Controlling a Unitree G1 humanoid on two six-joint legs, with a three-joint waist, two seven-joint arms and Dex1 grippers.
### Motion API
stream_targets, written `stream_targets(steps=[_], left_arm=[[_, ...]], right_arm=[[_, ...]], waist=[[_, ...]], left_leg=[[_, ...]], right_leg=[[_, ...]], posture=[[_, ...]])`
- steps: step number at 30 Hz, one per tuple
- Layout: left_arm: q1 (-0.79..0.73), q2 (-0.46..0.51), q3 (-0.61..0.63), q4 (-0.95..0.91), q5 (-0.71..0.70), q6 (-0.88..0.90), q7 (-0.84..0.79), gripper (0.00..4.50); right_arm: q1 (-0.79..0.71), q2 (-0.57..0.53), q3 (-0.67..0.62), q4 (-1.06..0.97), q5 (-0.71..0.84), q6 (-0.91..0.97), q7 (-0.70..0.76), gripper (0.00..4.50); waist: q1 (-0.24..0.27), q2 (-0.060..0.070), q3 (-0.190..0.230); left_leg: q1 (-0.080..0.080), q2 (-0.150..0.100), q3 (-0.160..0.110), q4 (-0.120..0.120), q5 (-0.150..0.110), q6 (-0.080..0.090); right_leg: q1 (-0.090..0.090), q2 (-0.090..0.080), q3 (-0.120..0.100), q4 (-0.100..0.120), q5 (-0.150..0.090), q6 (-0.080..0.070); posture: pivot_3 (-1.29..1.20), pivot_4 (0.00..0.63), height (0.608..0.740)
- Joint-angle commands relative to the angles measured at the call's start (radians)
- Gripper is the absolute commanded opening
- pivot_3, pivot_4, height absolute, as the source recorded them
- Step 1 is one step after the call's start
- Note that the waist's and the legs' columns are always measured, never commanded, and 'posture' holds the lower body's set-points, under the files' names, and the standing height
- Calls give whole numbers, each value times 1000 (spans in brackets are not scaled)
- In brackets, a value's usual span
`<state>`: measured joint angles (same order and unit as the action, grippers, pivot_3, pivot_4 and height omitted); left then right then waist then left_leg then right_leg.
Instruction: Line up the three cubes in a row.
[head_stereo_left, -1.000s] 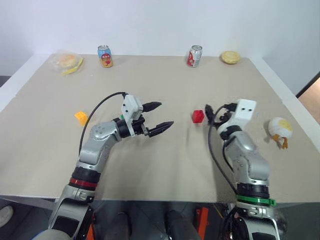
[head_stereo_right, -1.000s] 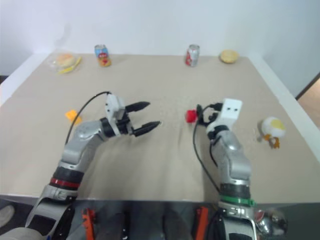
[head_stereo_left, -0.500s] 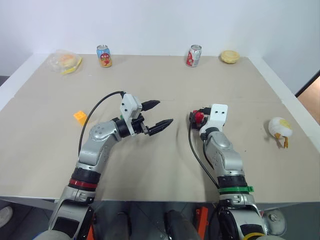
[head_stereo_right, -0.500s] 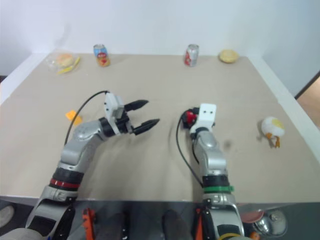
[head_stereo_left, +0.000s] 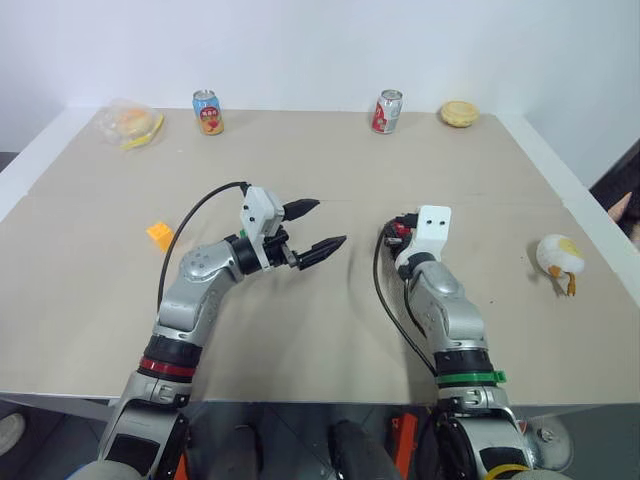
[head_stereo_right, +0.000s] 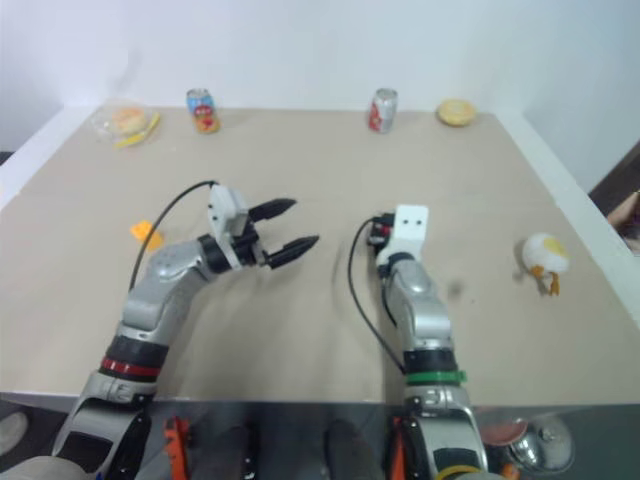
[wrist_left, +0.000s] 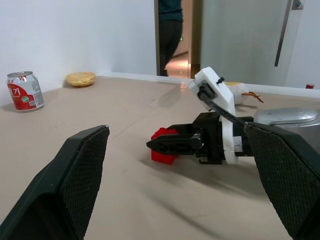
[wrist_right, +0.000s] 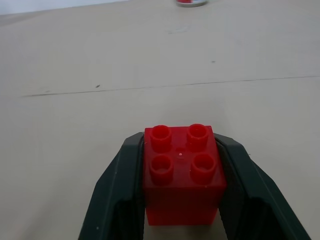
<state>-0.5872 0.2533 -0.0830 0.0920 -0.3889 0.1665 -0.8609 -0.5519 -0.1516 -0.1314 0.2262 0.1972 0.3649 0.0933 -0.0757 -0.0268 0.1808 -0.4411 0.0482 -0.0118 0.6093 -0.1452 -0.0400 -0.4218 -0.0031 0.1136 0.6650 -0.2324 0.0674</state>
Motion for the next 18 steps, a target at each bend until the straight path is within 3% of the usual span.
stream_targets(steps=[1, 5, 9, 14, 18], left_arm=[[10, 49, 25, -81, -37, 21, -47, 4500], [56, 126, 22, -131, -65, 53, -127, 4500], [141, 273, 27, -204, -114, 87, -297, 4500], [207, 393, 39, -237, -124, 51, -422, 4500], [235, 420, 45, -253, -123, 44, -437, 4500]], right_arm=[[-13, -108, 38, -136, 77, 37, 242, 1278], [-7, -263, 108, -227, 197, 122, 581, 1278], [36, -483, 254, -332, 254, 99, 1022, 1278], [38, -541, 346, -335, 236, -12, 1246, 1278], [30, -529, 381, -274, 180, -108, 1294, 1278]], waist=[[0, 0, 0], [-1, 0, 0], [-1, 0, 0], [-1, -1, 1], [-1, -1, 1]], left_leg=[[0, 0, 0, 0, 0, 0], [1, 0, 0, -2, 0, 0], [2, 1, -1, -4, 0, 0], [2, 1, -1, -5, 0, 0], [2, 1, 0, -3, 0, 0]], right_leg=[[0, 0, 0, 0, 0, 0], [0, 0, 0, 0, -1, -1], [0, 0, -1, 0, -3, -3], [-1, 0, -3, 0, -6, -8], [0, -1, -3, 0, -6, -7]], posture=[[0, 150, 733], [0, 150, 733], [0, 150, 733], [0, 150, 733], [0, 150, 733]])
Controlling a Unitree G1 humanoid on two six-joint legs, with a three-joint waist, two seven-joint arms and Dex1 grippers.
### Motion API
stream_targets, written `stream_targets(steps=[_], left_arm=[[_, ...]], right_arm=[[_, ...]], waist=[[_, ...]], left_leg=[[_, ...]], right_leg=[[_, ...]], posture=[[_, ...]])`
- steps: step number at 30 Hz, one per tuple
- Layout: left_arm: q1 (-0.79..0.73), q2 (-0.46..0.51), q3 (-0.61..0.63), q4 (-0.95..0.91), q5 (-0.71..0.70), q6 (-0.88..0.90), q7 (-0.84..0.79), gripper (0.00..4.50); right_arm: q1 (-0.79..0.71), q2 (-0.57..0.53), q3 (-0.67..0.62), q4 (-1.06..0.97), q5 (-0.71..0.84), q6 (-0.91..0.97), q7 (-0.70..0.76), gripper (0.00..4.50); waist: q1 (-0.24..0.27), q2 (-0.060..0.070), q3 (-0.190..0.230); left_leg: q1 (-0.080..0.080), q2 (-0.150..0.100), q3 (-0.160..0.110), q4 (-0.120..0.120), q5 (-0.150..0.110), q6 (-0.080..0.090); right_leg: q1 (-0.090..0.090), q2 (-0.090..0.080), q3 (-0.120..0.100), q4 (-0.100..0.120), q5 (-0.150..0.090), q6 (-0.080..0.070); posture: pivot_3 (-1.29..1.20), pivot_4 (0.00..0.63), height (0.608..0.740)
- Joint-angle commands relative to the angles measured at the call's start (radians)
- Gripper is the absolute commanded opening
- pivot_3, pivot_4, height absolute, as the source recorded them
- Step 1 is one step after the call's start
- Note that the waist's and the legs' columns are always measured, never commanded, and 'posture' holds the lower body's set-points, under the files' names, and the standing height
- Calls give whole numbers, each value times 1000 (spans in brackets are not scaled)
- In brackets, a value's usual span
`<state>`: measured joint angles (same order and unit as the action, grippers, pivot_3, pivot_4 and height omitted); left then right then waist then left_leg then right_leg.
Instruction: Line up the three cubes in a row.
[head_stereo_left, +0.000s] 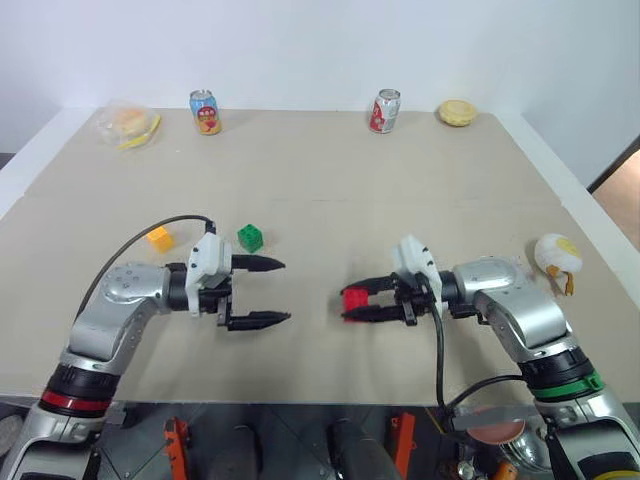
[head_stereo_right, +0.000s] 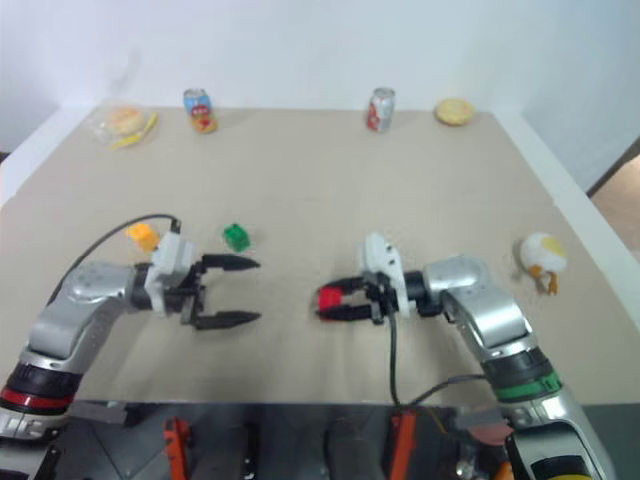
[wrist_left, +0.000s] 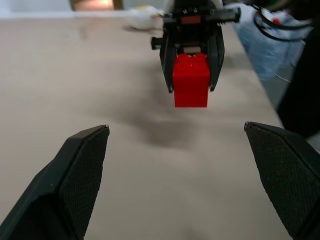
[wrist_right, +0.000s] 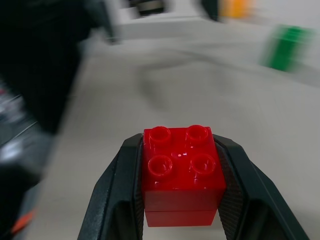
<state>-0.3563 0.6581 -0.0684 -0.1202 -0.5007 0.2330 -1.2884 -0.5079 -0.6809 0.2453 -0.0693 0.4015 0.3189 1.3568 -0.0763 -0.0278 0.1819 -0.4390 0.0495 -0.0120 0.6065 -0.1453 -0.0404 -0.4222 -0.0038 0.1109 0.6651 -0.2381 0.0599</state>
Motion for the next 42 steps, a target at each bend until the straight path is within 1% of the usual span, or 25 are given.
stream_targets(steps=[1, 6, 14, 16, 19, 22, 23, 27, 30, 32, 34, 37, 39, 42], left_arm=[[8, 15, 31, -46, -12, -20, -5, 4500], [31, 4, 29, -86, -13, -6, 25, 4500], [43, 1, 23, -100, -7, -5, 56, 4500], [39, 0, 22, -96, -4, -5, 63, 4500], [36, -1, 20, -89, -3, -4, 70, 4500], [34, -7, 20, -80, -2, -3, 79, 4500], [32, -11, 23, -77, -4, 1, 85, 4500], [6, -35, 59, -34, -9, 10, 151, 4500], [-31, -69, 121, 20, 7, 11, 278, 4500], [-56, -95, 151, 72, 60, -7, 394, 4500], [-74, -127, 172, 110, 106, -14, 503, 4500], [-76, -179, 170, 144, 151, -7, 609, 4500], [-67, -202, 154, 164, 172, -14, 627, 4500], [-85, -238, 131, 254, 200, -53, 627, 4500]], right_arm=[[-17, 10, 4, 38, -31, -78, 32, 1278], [-14, 46, 10, 117, -79, -176, 34, 1278], [-4, 71, 12, 192, -115, -255, 48, 1278], [-6, 72, 7, 192, -109, -250, 50, 2324], [-10, 61, 5, 172, -101, -237, 62, 3253], [-18, 58, -7, 137, -77, -211, 69, 4371], [-21, 57, -13, 123, -69, -201, 69, 4448], [-57, 59, -64, 33, 21, -91, 41, 4448], [-112, 96, -147, -32, 127, 44, -77, 4448], [-160, 147, -210, -45, 170, 121, -216, 4448], [-176, 185, -239, -53, 156, 150, -325, 4448], [-152, 210, -230, -79, 115, 154, -411, 4448], [-145, 221, -221, -92, 111, 166, -443, 4448], [-137, 227, -211, -100, 101, 161, -460, 4448]], waist=[[0, -1, 0], [1, -2, 1], [1, -2, 1], [1, -2, 1], [1, -2, 1], [2, -2, 1], [2, -2, 1], [2, -2, 1], [2, -2, 1], [2, -2, 1], [2, -2, 1], [5, -3, 0], [8, -3, 0], [10, -3, 0]], left_leg=[[0, 0, 0, 0, 0, 0], [0, 0, 0, 1, 0, 0], [0, 0, 0, 1, 0, 0], [0, 0, 0, 1, 0, 0], [0, 0, 0, 1, 0, 0], [0, 0, 0, 1, 0, 0], [0, 0, 0, 1, 0, 0], [0, 0, 0, 1, 0, 0], [0, 0, 0, 2, 0, 0], [0, 1, -1, 3, 0, 0], [0, 1, -1, 3, 0, 0], [0, 0, -1, 3, 0, 0], [-1, 0, -1, 3, 0, -1], [-3, -1, -1, 3, 0, -1]], right_leg=[[0, 0, 0, 0, 0, 0], [0, 0, 0, 0, 1, 0], [0, 0, 0, 0, 1, 0], [0, 0, 0, 0, 1, 0], [0, 0, 0, 0, 1, 0], [0, 0, 0, 0, 1, 0], [0, 0, 0, 0, 1, 0], [0, 0, 0, 1, 1, 0], [0, 0, 0, 1, 2, 0], [0, 1, 0, 1, 3, 0], [1, 1, -1, 1, 4, 0], [2, 1, -1, 1, 4, 3], [1, 0, -1, 1, 4, 5], [0, 0, 0, 1, 4, 6]], posture=[[0, 150, 733], [0, 150, 733], [0, 150, 733], [0, 150, 733], [0, 150, 733], [0, 150, 733], [0, 150, 733], [0, 150, 733], [0, 150, 733], [0, 150, 733], [0, 150, 733], [0, 150, 733], [0, 150, 733], [0, 150, 733]])
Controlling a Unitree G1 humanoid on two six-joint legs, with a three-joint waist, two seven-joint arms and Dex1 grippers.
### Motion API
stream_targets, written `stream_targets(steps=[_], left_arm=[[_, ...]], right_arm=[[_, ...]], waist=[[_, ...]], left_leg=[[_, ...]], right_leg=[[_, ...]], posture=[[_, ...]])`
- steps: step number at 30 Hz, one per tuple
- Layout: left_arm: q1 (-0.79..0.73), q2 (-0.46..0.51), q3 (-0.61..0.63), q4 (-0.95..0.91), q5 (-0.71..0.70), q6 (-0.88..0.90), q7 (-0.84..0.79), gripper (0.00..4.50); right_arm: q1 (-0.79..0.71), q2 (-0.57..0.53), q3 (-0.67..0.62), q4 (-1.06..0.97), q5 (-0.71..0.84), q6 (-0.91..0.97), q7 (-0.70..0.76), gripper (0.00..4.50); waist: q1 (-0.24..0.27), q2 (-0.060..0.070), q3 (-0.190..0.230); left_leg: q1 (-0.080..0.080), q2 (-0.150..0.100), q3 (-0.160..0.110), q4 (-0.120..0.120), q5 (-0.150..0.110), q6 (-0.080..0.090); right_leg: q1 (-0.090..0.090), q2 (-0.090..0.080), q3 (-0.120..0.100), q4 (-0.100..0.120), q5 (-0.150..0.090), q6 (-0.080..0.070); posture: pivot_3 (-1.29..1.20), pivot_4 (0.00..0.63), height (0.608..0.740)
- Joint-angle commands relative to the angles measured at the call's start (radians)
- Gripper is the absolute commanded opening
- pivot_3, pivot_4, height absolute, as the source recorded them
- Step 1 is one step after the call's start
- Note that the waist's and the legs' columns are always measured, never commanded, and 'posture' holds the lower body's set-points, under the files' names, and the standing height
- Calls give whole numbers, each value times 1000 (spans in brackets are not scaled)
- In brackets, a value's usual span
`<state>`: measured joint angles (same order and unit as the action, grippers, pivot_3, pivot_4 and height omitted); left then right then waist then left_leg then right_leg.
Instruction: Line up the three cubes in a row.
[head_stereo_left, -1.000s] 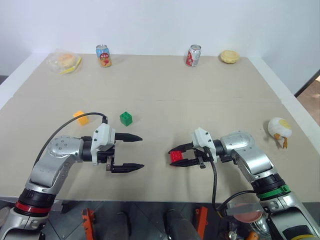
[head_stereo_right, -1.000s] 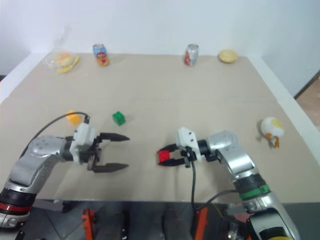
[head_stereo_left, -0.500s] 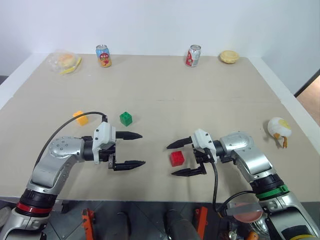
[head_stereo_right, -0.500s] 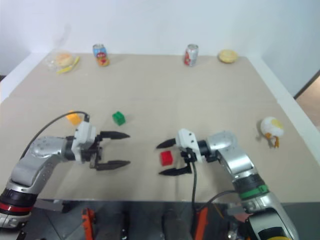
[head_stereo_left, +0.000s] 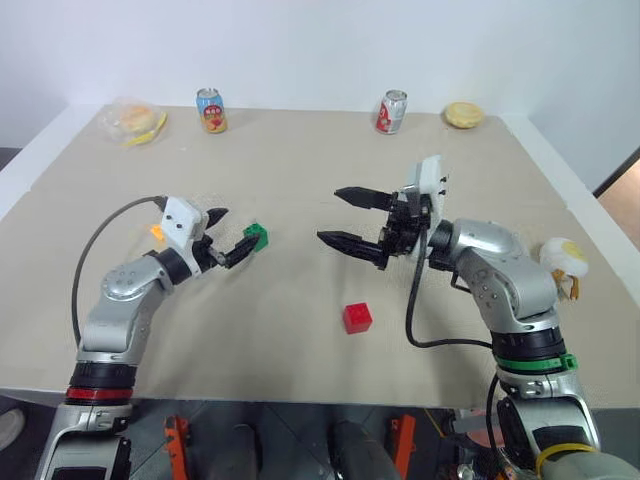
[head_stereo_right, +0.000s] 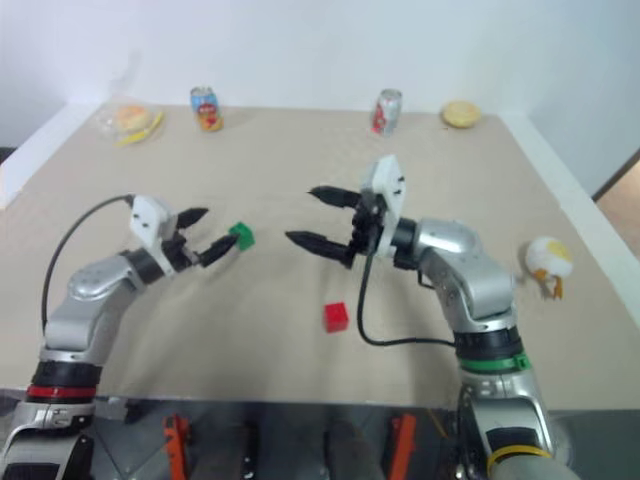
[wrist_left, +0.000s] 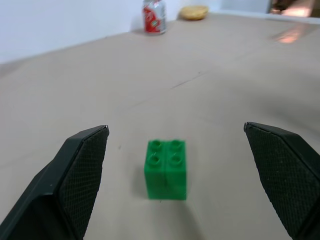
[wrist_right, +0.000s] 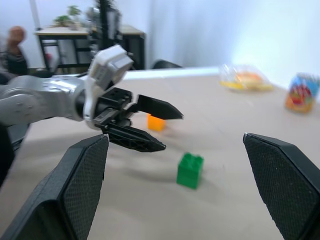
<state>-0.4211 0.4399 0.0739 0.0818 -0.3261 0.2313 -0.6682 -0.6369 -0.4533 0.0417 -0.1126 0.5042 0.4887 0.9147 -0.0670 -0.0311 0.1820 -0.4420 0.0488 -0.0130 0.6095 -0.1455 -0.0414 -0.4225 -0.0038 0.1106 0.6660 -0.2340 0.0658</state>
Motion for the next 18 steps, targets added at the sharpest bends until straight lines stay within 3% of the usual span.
stream_targets(steps=[1, 10, 16, 18], left_arm=[[-37, -34, -16, 94, 32, -65, 6, 4500], [-255, -98, -70, 541, 134, -251, -45, 4500], [-336, -116, -70, 695, 163, -314, -73, 4500], [-344, -118, -70, 719, 169, -329, -82, 3945]], right_arm=[[-6, -1, -4, -56, -5, -11, -17, 4448], [1, -13, 1, -59, -24, -20, -16, 4448], [34, -32, -14, -109, -8, -7, -18, 4448], [43, -38, -16, -119, -5, -3, -20, 4500]], waist=[[2, 0, 0], [12, 0, 0], [15, 0, 0], [16, 0, 0]], left_leg=[[0, 0, 0, 0, 0, 0], [1, 0, -1, 1, 1, 0], [0, 0, -1, 0, 1, -1], [0, 0, -1, 0, 0, -1]], right_leg=[[0, 0, 0, 0, 0, 0], [0, 1, -1, 0, 2, -1], [0, 1, -1, 0, 1, 1], [0, 1, -1, 0, 0, 1]], posture=[[0, 150, 733], [0, 150, 733], [0, 150, 733], [0, 150, 733]])
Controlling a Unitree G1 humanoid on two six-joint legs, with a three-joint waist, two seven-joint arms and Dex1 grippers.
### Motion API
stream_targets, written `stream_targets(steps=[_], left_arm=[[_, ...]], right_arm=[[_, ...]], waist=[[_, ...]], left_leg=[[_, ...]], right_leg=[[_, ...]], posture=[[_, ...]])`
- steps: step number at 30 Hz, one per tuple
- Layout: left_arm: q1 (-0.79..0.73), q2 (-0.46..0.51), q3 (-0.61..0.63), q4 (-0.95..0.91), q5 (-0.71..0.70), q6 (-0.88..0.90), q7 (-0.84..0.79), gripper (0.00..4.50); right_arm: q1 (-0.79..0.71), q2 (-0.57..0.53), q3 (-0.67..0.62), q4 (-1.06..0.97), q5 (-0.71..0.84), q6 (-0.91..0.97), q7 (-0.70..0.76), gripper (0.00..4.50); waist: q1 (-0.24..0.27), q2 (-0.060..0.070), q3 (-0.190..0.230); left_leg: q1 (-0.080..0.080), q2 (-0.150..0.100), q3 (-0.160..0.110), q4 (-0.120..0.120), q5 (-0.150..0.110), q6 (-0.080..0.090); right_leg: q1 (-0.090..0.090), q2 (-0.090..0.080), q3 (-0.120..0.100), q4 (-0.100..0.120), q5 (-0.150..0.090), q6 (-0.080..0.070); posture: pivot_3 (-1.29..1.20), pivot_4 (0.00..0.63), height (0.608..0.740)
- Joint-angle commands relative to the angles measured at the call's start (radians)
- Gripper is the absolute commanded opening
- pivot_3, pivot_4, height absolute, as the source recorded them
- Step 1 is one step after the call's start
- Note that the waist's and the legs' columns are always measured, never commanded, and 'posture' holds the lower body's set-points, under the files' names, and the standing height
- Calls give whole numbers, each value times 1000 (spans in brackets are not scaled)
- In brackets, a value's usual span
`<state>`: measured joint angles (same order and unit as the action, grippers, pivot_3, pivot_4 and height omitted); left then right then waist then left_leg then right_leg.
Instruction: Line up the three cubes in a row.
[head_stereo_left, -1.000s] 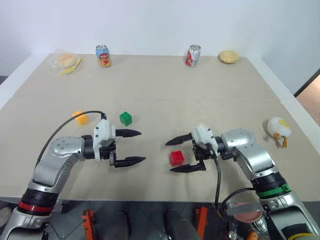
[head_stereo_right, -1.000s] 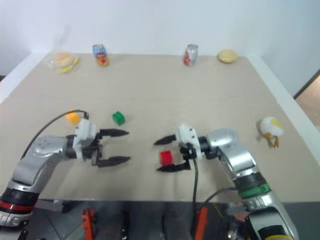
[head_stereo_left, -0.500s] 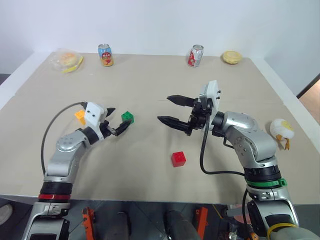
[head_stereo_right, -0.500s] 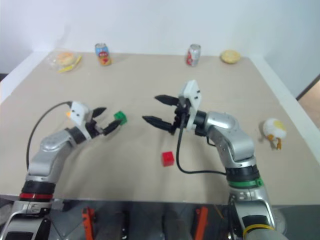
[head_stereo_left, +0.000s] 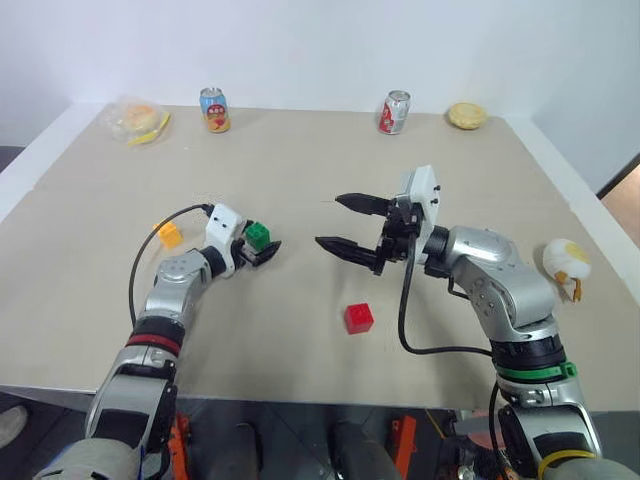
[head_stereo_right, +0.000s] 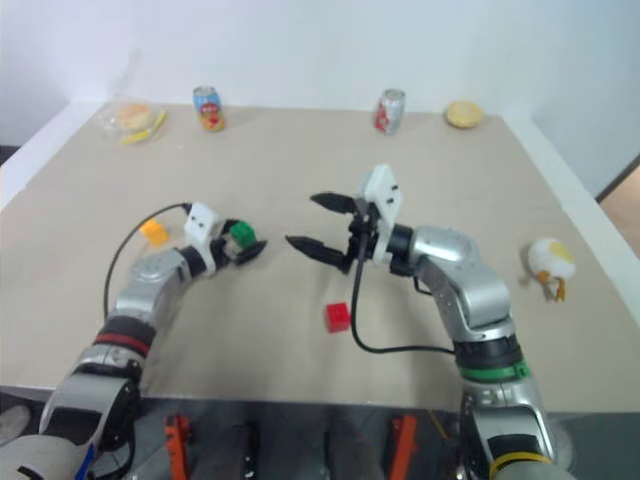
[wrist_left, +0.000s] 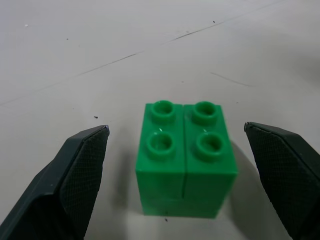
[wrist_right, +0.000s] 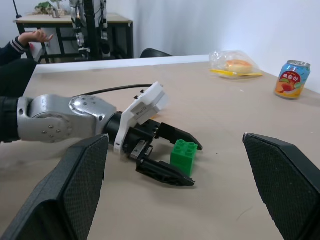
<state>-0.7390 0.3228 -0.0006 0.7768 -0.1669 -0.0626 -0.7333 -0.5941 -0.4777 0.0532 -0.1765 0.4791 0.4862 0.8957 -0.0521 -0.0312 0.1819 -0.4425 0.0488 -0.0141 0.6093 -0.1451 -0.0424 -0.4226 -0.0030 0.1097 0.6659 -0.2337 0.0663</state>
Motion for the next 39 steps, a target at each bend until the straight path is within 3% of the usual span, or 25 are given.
stream_targets(steps=[1, 6, 8, 13, 20, 30, 39], left_arm=[[-28, -2, 7, 30, 9, -40, -22, 3643], [-32, -3, 10, 32, 5, -55, -59, 1914], [-1, 6, -6, -54, -23, -48, -151, 1383], [123, 47, -32, -338, -130, 39, -377, 1384], [309, 204, -158, -653, -129, 121, -581, 1384], [295, 177, -229, -709, -99, 153, -552, 1384], [260, 149, -275, -643, -72, 142, -577, 1384]], right_arm=[[4, -16, -28, -59, 21, 0, -3, 4500], [8, -20, -34, -62, 25, 1, -13, 4500], [12, -25, -40, -70, 39, 10, -6, 4500], [44, -82, -54, -115, 89, 49, 53, 4500], [100, -240, -50, -133, 118, 85, 183, 4500], [138, -271, -36, -169, 99, 84, 190, 4500], [170, -290, -46, -191, 97, 91, 173, 4500]], waist=[[1, 0, 0], [2, 0, 0], [2, 0, 0], [3, 0, 0], [3, 0, 0], [4, 0, 0], [4, 0, 0]], left_leg=[[0, 0, 0, 0, 0, 0], [0, 0, 0, 0, 0, 0], [0, 0, 0, 0, 0, 0], [0, 0, 0, -1, 0, -1], [2, 1, -1, -3, 0, -1], [2, 1, 1, 3, 0, 0], [1, 1, 1, 2, 0, 0]], right_leg=[[0, 0, 0, 0, 0, 0], [0, 0, 0, 0, 1, 0], [0, 0, 0, 0, 1, 0], [0, 0, 0, 0, 0, -1], [0, 0, -1, 0, -3, -6], [1, -1, 0, 0, -2, -6], [0, 0, 0, 0, -2, -6]], posture=[[0, 150, 733], [0, 150, 733], [0, 150, 733], [0, 150, 733], [0, 150, 733], [0, 150, 733], [0, 150, 733]])
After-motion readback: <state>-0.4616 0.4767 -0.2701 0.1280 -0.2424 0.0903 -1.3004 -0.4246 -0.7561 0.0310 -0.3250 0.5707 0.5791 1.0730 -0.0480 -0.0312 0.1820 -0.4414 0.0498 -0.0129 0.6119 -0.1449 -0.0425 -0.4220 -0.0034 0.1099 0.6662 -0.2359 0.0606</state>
